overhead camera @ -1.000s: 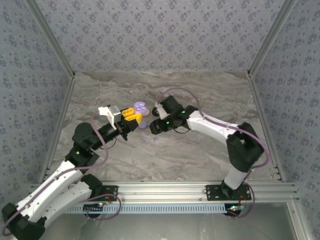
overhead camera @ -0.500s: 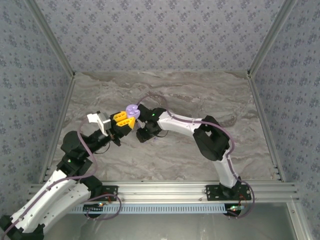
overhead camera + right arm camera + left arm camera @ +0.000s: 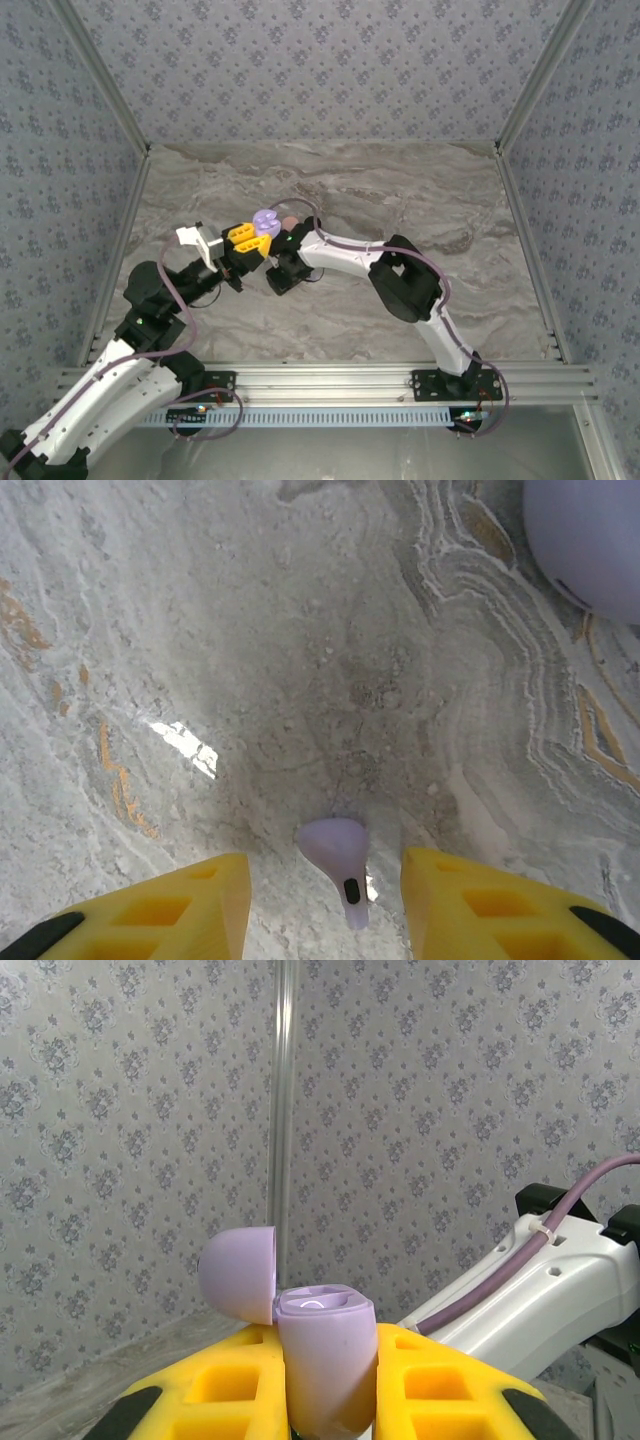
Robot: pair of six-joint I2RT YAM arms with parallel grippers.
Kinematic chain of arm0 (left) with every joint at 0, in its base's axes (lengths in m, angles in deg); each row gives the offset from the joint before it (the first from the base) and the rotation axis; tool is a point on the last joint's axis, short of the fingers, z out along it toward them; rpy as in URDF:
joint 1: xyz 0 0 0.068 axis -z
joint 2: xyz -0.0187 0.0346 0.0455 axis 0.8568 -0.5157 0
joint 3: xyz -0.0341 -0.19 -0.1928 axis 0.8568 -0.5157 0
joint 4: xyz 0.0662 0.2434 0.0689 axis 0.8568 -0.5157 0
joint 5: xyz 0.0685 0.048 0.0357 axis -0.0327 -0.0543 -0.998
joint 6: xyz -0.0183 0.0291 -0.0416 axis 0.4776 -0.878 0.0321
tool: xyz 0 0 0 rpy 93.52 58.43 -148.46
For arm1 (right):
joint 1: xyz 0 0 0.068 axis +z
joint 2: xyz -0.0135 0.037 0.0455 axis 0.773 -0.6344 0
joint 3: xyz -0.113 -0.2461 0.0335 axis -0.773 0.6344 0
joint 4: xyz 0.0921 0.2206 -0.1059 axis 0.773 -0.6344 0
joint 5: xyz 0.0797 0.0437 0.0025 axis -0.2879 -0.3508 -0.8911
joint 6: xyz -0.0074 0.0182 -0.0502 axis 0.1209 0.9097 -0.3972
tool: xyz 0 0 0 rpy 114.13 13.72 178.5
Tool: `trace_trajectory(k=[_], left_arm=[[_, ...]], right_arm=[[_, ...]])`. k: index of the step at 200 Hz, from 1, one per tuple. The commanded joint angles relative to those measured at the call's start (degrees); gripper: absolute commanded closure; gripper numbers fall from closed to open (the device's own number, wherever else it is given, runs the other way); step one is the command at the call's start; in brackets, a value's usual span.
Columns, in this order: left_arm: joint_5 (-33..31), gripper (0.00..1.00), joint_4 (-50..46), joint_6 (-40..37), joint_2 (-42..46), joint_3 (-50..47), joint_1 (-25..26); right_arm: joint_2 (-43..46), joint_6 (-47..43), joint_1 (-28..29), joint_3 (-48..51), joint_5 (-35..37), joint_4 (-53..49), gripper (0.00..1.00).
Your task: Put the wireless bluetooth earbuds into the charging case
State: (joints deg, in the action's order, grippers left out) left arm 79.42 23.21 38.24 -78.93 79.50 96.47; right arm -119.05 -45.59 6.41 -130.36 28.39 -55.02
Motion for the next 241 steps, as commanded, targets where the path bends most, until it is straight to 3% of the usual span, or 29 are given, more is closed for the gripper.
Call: trace_trajectory(k=[1,100,132,175,215,241], left_arm=[[-0.6,1.00,0.4,-0.8,0.0,0.3,0.3],[-0.5,1.00,0.8,-1.0,-1.5,0.4,0.2],[-0.5,1.00,0.7,-1.0,-1.8,0.5,0.2],[-0.5,1.00,1.3,-0.7,-2.1,0.4,0.3],[0.0,1.00,4.9,1.0,-4.6,-0.6,0.3],[0.6,1.00,8.8,2.3,-8.1,-1.3,0.3]], right_arm=[[-1.9,-0.7,0.3,-2.1,2.0,-2.3,0.58],[-4.6,-1.3,0.7,-4.1,3.8,-2.2,0.68],[-1.8,-0.9,0.4,-2.4,3.7,-1.1,0.72],[9.6,-0.4,-2.3,6.2,3.0,4.6,0.75],[27.5,-0.2,-8.5,18.6,0.1,14.6,0.76],[39.9,0.0,-14.3,25.4,-5.6,20.6,0.76]])
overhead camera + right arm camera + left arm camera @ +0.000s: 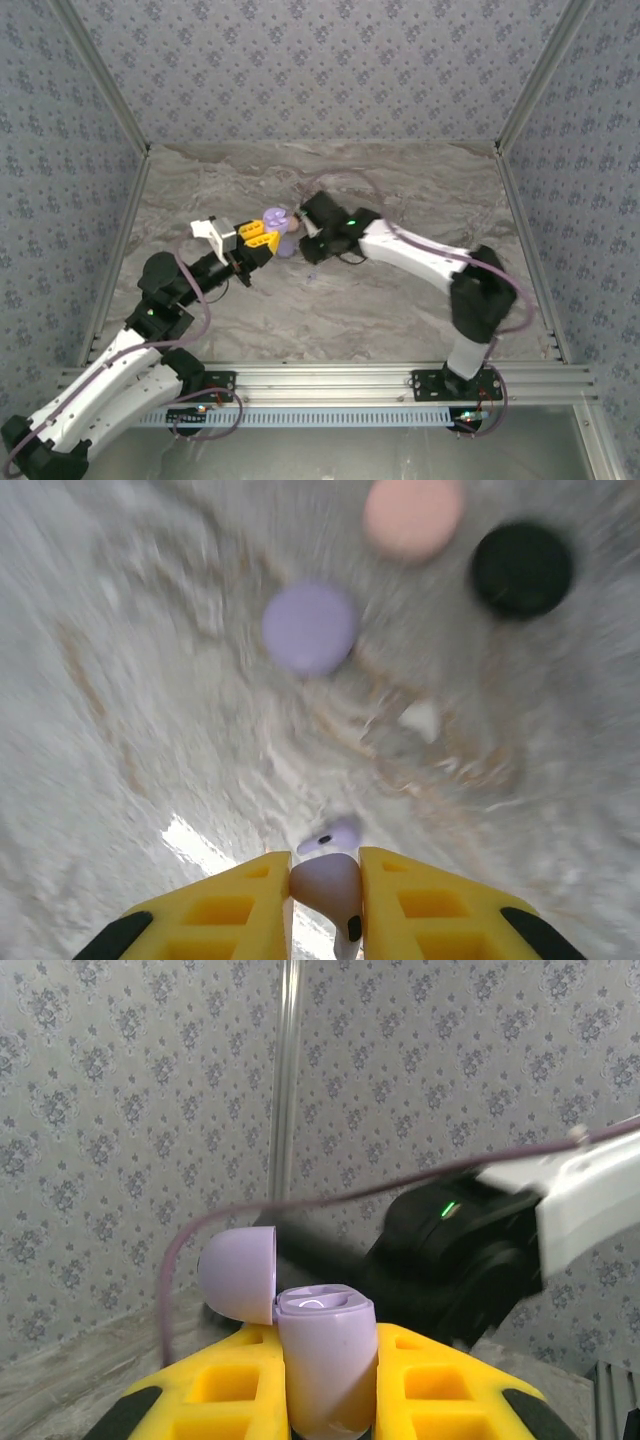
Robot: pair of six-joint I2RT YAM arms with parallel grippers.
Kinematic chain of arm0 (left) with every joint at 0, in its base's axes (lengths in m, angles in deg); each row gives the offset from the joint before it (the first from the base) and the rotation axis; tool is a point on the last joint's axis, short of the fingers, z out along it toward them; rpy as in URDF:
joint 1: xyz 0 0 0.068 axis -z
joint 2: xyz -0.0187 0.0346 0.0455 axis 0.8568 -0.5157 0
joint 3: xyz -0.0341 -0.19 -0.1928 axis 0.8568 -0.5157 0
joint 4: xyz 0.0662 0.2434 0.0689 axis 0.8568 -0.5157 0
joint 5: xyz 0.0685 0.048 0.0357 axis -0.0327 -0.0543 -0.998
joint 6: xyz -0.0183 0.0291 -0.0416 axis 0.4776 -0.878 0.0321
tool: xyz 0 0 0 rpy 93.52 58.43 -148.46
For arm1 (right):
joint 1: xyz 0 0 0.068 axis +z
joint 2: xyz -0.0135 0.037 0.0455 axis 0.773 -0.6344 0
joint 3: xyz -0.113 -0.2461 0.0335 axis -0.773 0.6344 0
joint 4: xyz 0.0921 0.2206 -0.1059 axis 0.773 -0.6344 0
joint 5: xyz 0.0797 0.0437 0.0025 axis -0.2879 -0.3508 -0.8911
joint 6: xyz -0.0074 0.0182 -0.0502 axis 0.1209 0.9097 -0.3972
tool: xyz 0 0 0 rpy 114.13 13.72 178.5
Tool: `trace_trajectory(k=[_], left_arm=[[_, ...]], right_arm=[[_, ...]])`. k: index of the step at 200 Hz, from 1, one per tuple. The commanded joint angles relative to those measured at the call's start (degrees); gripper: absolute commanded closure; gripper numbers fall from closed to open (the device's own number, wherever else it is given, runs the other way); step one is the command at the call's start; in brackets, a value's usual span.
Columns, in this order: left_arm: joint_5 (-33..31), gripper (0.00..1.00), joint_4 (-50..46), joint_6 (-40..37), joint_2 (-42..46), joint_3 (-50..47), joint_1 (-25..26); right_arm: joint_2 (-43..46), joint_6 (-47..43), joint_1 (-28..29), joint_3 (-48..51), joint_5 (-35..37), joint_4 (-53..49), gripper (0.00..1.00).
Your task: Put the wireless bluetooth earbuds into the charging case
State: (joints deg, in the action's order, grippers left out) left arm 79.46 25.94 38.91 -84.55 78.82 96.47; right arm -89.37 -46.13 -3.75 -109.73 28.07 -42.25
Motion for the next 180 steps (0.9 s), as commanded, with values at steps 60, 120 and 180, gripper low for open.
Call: trace_trajectory(k=[60,120,180], left_arm=[[2.3,1.00,15.1,3.2,-13.5,0.2,0.3],[3.9,1.00,21.6,3.7,-22.2,3.0,1.9],[4.2,1.00,22.0,4.0,-23.4,3.8,2.5]], right_arm=[[29.6,-0.3,-10.0,9.2,-11.9,13.6,0.75],[33.2,2.4,-8.3,7.6,-18.6,18.7,0.75],[29.4,5.0,-5.9,7.3,-20.4,21.8,0.75]])
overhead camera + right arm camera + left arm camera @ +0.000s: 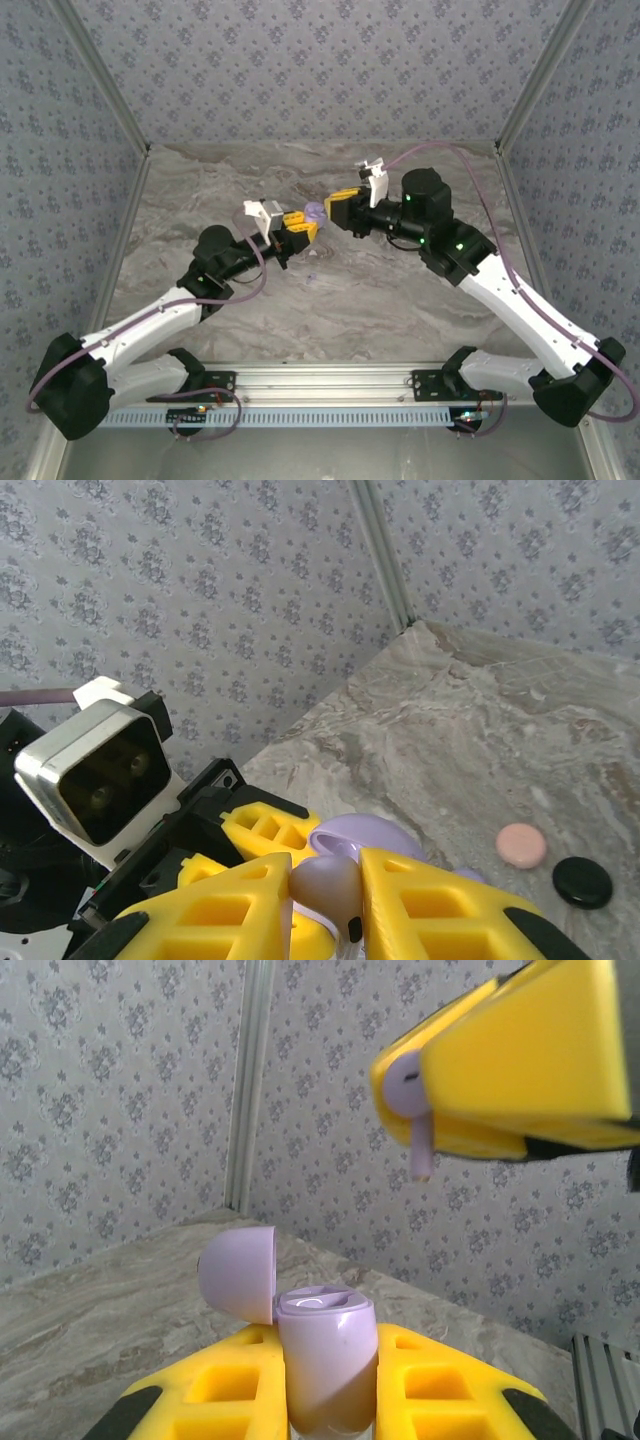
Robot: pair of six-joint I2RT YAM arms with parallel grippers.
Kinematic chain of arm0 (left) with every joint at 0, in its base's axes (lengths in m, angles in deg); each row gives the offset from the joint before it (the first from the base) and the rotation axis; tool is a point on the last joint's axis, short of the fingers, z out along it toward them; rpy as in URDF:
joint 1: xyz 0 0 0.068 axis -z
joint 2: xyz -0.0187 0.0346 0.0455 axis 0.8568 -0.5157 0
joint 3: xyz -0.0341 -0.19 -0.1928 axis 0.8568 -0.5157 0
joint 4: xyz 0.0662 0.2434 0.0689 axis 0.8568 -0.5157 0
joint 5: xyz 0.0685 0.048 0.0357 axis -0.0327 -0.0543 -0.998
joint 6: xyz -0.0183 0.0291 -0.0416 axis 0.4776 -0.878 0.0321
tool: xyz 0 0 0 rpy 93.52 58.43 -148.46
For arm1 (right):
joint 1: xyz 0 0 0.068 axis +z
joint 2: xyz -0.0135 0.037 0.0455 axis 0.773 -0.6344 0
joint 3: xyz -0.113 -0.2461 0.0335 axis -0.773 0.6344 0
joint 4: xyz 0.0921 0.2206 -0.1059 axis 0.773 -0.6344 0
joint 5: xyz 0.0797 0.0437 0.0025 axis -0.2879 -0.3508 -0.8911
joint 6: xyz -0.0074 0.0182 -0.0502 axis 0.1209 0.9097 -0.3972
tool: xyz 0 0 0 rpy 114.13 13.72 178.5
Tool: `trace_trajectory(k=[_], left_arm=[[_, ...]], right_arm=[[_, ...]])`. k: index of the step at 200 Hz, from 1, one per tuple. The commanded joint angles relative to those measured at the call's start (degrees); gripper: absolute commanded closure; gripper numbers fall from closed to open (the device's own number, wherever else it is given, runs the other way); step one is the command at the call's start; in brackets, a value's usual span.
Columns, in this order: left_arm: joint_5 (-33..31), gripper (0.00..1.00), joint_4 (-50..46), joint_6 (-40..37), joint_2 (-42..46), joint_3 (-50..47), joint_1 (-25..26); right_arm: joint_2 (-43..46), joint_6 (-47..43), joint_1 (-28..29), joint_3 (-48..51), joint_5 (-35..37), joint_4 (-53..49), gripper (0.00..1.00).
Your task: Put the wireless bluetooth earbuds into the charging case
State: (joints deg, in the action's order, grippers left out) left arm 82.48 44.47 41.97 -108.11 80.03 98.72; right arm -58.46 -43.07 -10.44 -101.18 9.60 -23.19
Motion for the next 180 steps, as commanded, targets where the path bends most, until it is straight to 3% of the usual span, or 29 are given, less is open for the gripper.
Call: trace_trajectory(k=[1,115,180], left_arm=[[1.2,1.00,3.5,0.9,0.2,2.6,0.3],[0.7,1.00,2.6,0.5,1.1,2.6,0.4],[1.1,1.00,2.3,0.5,1.1,2.7,0.4]], right_arm=[[-1.5,2.0,0.8,-1.3,-1.9,2.7,0.75],[-5.3,2.6,2.2,-2.5,-3.3,2.1,0.75],[-5.2,2.1,2.2,-2.5,-0.7,2.8,0.74]])
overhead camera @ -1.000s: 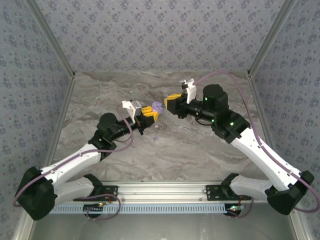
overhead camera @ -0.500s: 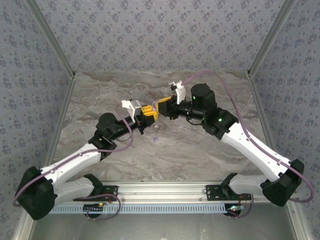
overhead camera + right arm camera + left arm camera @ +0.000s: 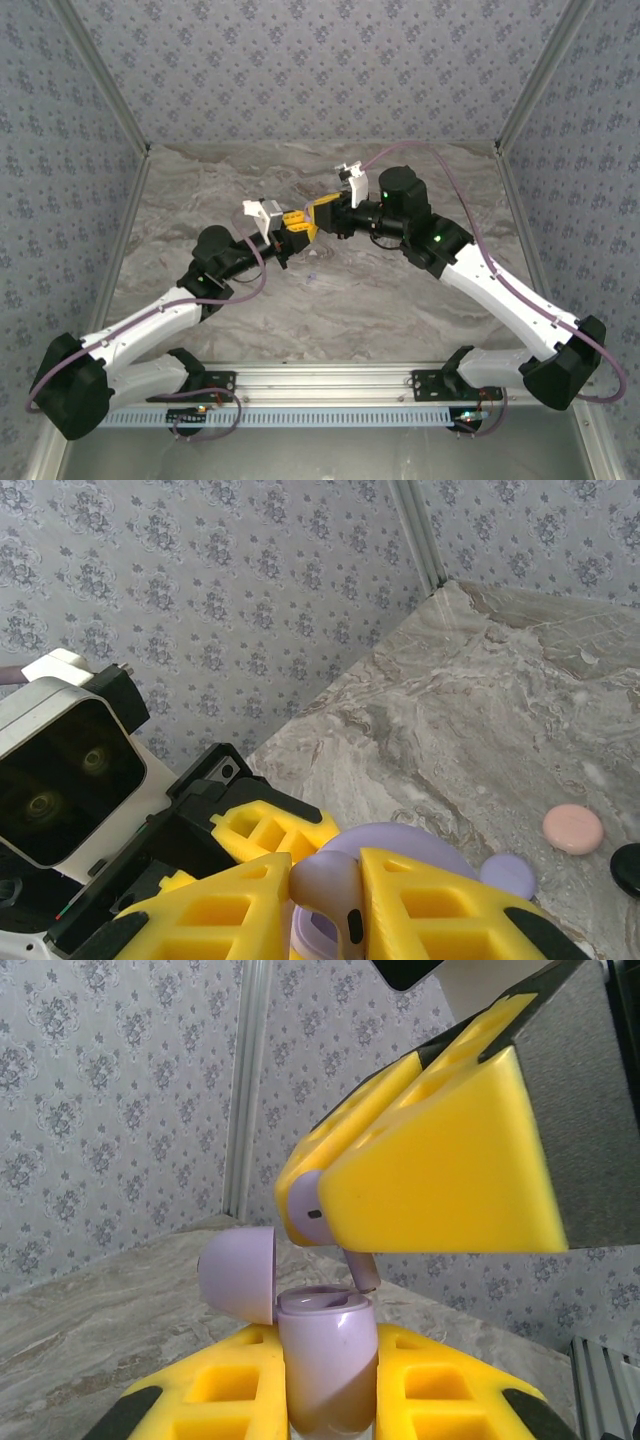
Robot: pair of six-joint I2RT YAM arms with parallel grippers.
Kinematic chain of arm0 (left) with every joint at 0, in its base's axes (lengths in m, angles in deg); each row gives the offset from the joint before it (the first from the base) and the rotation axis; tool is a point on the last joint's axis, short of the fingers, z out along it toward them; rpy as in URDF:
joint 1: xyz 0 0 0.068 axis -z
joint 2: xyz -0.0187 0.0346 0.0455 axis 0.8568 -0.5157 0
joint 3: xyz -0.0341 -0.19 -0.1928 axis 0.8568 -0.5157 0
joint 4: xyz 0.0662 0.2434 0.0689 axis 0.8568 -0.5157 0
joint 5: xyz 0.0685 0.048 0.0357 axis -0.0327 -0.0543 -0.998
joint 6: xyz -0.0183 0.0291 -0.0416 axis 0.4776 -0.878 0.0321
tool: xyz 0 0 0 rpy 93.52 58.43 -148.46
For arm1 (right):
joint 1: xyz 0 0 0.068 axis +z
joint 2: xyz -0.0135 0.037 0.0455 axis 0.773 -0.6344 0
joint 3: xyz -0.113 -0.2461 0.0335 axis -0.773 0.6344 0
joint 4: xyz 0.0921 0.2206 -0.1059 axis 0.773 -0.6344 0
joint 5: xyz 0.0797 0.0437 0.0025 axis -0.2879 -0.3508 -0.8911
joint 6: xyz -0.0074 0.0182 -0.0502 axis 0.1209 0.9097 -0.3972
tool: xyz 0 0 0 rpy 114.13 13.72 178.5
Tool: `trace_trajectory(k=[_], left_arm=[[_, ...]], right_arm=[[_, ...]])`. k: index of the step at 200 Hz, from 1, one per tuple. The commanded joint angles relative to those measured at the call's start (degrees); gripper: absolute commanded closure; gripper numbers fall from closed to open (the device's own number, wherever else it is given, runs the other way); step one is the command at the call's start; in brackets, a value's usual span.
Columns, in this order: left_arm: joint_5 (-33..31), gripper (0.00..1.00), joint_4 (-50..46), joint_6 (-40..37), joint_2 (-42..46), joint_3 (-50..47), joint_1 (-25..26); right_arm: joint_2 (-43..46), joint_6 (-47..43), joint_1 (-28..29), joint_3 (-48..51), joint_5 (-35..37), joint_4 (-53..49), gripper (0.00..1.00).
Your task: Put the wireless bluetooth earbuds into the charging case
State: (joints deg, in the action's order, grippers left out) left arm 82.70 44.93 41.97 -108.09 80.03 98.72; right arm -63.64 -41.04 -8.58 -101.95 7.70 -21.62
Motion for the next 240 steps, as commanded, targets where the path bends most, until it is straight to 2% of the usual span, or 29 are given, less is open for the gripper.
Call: trace_trajectory(k=[1,240], left_arm=[[0.8,1.00,1.9,0.5,1.1,2.7,0.4],[0.8,1.00,9.8,9.4,-2.1,3.1,0.3]], right_arm=[[0.0,0.1,0.4,-1.7,1.1,1.2,0.74],[-0.1,0.2,0.3,0.2,2.5,5.3,0.75]])
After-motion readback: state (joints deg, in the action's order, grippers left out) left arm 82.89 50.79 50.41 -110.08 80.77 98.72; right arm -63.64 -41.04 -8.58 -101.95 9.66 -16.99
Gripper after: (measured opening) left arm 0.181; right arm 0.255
